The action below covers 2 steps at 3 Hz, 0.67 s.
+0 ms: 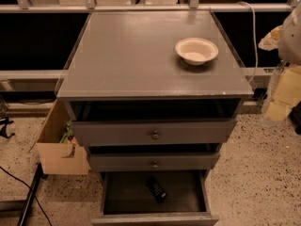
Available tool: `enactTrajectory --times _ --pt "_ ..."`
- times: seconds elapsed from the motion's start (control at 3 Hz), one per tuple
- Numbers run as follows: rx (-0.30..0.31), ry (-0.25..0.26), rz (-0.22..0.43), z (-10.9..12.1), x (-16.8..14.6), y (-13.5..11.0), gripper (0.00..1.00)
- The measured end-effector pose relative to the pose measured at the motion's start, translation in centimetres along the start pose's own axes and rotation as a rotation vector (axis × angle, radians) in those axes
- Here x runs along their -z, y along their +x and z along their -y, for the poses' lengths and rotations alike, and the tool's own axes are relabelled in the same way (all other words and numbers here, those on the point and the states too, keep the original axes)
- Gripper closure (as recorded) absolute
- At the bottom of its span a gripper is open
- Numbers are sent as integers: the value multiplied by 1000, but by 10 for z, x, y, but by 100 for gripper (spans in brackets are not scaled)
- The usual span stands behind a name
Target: Pick rxbar blueberry from bottom drawer and place on counter
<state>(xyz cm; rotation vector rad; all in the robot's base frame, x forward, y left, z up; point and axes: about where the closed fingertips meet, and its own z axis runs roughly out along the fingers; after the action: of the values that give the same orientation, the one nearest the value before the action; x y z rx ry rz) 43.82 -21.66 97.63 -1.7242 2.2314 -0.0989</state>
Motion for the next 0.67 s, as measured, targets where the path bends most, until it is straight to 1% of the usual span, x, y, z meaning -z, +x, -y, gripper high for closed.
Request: enactTrajectory --times 0.33,0.67 --pt "0 4 2 0 0 0 0" --pt "-23 -9 13 -11 -17 6 0"
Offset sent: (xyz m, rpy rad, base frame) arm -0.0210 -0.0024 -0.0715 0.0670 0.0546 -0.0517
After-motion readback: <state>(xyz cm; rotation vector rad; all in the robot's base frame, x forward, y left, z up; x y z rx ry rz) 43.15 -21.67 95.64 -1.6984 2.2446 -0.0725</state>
